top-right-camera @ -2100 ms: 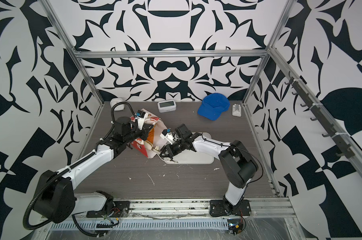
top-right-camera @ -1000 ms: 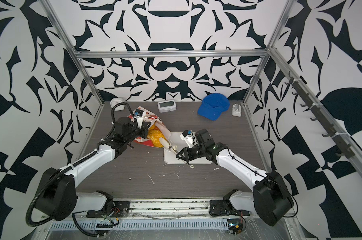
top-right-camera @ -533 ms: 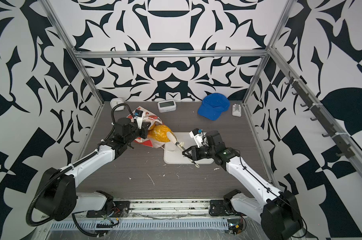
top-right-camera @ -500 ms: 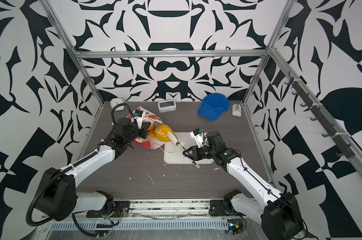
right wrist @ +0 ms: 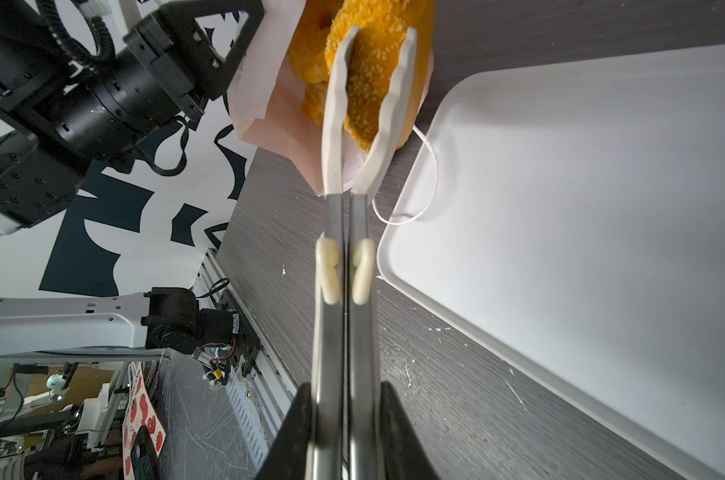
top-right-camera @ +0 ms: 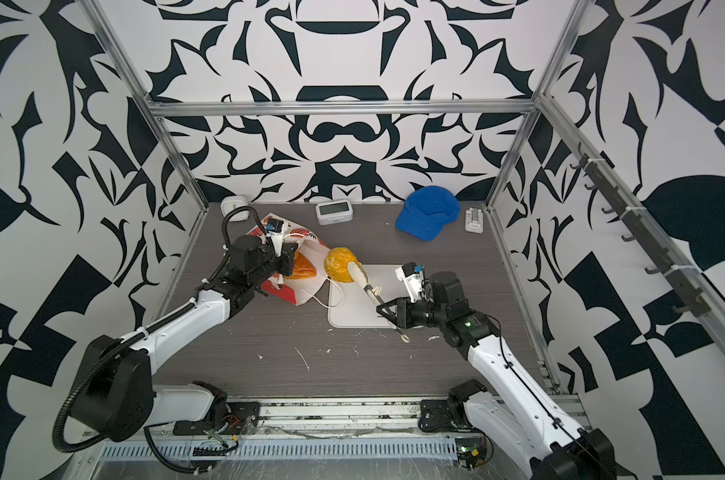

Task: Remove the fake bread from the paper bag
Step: 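Pinch a yellow bread with the tongs and pull it out over the tray, then lower the yellow bread onto the white tray and open the tongs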

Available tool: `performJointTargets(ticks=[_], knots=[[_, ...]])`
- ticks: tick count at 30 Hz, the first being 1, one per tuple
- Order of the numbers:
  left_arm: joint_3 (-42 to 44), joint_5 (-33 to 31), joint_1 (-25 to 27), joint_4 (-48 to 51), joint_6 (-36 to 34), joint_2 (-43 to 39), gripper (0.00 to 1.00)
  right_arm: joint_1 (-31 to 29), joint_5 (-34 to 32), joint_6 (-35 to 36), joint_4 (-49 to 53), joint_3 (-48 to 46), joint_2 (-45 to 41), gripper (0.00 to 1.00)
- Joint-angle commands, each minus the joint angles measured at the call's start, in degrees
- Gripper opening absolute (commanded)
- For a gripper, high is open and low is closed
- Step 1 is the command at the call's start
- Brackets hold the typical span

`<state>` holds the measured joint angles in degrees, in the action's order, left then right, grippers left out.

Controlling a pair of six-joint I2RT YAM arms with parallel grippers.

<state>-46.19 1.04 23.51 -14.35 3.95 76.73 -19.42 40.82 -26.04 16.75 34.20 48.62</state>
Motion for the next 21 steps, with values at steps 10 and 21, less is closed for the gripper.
performJointTargets(ticks=[10,21], knots=[[0.8,-2.5,-1.6,-0.7,0.0,-0.5,0.0,1.5,-2.9,-5.2,-3.6,-5.5,-5.0,0.0],[1.0,-1.9,-1.9,-1.2,0.0,-0.5,0.0,1.5,-3.8,-13.5,-1.5,-12.4,-9.4,0.0]])
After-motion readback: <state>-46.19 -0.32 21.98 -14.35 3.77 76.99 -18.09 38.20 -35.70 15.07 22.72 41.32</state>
